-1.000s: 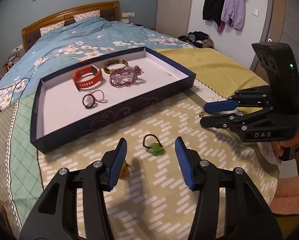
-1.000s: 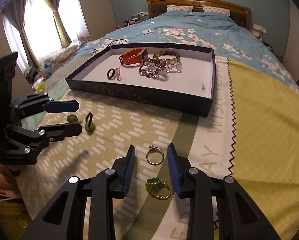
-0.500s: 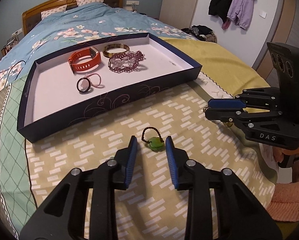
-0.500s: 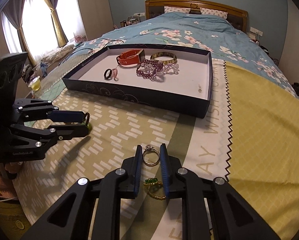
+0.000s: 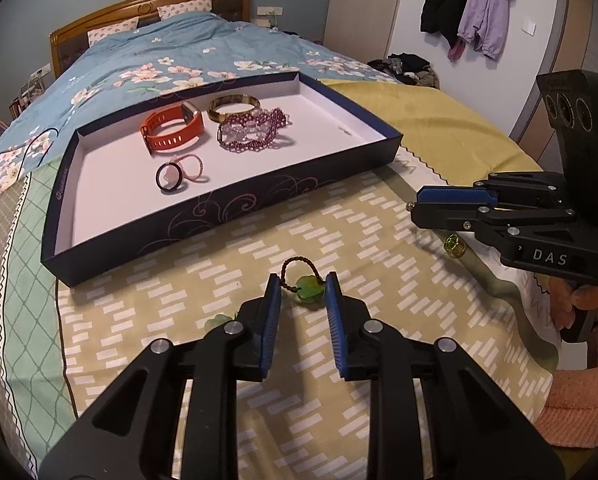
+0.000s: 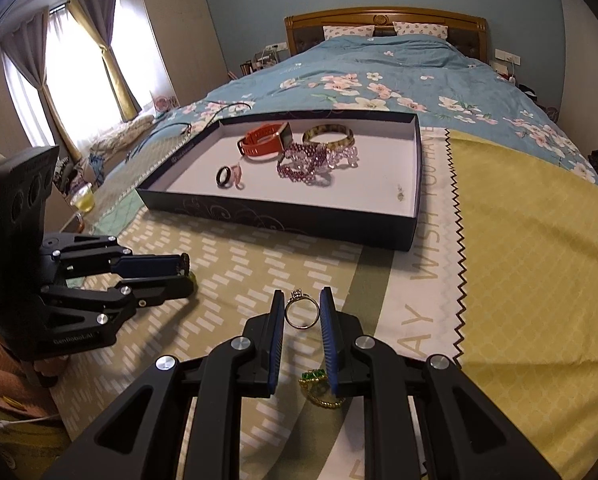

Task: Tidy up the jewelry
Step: 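Carry the silver ring and the green-stone ring over the box with both tools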

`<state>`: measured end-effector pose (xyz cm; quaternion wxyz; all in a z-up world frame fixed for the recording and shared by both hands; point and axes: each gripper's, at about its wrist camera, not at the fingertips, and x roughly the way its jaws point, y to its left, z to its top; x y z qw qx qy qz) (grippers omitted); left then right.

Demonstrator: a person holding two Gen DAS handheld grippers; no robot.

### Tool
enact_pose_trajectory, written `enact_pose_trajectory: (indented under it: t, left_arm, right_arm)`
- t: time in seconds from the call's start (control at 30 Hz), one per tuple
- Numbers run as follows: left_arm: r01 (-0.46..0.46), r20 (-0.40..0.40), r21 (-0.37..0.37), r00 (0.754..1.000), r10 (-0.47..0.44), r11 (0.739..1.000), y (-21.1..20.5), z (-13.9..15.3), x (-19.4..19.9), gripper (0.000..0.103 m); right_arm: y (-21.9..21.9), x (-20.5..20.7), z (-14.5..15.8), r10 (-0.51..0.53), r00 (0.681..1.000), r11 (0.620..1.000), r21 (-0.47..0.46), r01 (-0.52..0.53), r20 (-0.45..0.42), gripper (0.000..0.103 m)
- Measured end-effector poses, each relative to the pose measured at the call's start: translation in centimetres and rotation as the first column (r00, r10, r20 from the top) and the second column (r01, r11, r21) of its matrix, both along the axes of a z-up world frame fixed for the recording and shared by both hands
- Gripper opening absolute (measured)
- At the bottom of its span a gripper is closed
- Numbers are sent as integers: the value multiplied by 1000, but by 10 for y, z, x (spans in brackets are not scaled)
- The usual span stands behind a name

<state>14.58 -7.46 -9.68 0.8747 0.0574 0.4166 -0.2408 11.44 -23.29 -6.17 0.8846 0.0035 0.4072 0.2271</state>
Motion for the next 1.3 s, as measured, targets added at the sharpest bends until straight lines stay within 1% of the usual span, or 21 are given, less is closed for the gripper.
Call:
enact_pose_trajectory:
  t: [0.23,0.47,0.87,1.3]
  left_arm:
    - [-11,33,-6,999,12,1000,3,8,-7,23]
    - [-31,53,-30,998,33,999,13,16,-10,23]
    - [-76,92,-51,993,80,996,27,31,-7,23]
    - [-97,116,-57,988,103,994,30,39,-4,23]
  right_arm:
    - [2,0,8,2,1000,999,33,-3,21,16]
    - [8,1,14,11,999,999,41,-13,44,16]
    - [23,11,25,31,996,997,68,-37,83,16]
    - [30,20,26,42,996,996,81,-48,80,16]
